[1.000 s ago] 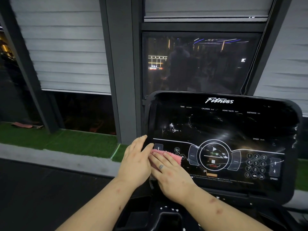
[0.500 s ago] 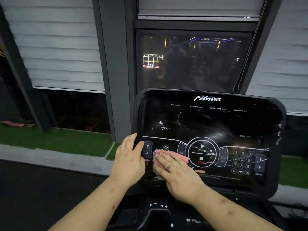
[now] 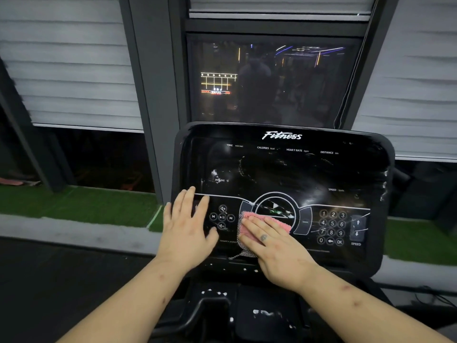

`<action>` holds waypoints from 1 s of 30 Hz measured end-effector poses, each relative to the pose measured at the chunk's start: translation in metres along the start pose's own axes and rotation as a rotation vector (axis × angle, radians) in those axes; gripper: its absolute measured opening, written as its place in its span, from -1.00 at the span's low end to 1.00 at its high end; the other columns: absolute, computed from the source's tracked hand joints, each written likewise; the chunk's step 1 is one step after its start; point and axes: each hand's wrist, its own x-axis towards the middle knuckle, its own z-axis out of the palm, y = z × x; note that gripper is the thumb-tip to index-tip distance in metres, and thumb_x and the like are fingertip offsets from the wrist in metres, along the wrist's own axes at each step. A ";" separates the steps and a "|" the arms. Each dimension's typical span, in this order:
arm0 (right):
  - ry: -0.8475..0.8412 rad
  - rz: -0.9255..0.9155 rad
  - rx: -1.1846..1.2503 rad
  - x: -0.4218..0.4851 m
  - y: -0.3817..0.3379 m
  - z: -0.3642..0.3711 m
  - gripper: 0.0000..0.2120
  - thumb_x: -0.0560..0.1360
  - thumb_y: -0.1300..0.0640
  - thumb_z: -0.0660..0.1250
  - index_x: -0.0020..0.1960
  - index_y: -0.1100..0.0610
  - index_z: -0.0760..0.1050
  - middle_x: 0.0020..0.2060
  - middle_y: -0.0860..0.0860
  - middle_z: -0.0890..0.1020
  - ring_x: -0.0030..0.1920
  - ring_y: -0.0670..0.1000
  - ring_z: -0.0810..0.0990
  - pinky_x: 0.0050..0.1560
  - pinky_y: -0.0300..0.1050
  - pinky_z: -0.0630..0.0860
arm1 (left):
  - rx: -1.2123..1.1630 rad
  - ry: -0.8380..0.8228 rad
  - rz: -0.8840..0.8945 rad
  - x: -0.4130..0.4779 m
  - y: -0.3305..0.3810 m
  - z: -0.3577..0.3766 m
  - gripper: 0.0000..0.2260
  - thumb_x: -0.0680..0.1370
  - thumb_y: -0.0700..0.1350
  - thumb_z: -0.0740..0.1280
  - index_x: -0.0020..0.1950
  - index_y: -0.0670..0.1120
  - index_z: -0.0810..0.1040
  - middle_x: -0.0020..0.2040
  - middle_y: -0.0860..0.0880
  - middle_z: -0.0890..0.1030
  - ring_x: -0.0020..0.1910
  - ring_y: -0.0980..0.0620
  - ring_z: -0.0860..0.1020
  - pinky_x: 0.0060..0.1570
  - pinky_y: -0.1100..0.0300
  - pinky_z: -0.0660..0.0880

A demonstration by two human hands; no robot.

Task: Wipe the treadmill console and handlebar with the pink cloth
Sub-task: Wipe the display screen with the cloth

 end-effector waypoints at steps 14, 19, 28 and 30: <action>0.063 0.094 0.060 -0.062 0.043 -0.006 -0.42 0.50 0.15 0.20 0.53 0.07 0.44 0.61 0.14 0.27 0.64 0.11 0.17 0.56 0.22 0.26 | 0.090 -0.076 0.153 -0.007 0.084 0.016 -0.26 0.57 0.30 0.17 0.68 0.11 0.03 0.70 -0.10 -0.09 0.67 -0.12 -0.17 0.60 -0.29 -0.09; 0.073 0.105 0.050 -0.085 0.059 -0.004 -0.43 0.52 0.15 0.17 0.53 0.05 0.43 0.61 0.12 0.27 0.64 0.09 0.15 0.58 0.18 0.21 | 0.084 -0.051 0.168 -0.009 0.099 0.022 -0.33 0.56 0.23 0.20 0.65 0.07 0.20 0.69 -0.13 0.06 0.67 -0.14 -0.04 0.59 -0.32 -0.01; 0.096 0.127 0.054 -0.135 0.090 -0.005 -0.40 0.49 0.22 0.22 0.54 0.06 0.41 0.62 0.12 0.26 0.65 0.08 0.12 0.58 0.14 0.18 | 0.090 -0.064 0.182 -0.008 0.129 0.030 -0.34 0.56 0.17 0.23 0.65 0.07 0.22 0.68 -0.14 0.08 0.67 -0.17 0.00 0.57 -0.34 0.02; 0.098 0.140 0.064 -0.144 0.096 -0.005 -0.36 0.47 0.25 0.31 0.55 0.05 0.41 0.62 0.11 0.25 0.65 0.08 0.11 0.57 0.14 0.20 | 0.090 -0.070 0.178 -0.007 0.135 0.032 -0.34 0.56 0.17 0.22 0.65 0.08 0.20 0.68 -0.13 0.06 0.67 -0.17 -0.03 0.58 -0.33 0.00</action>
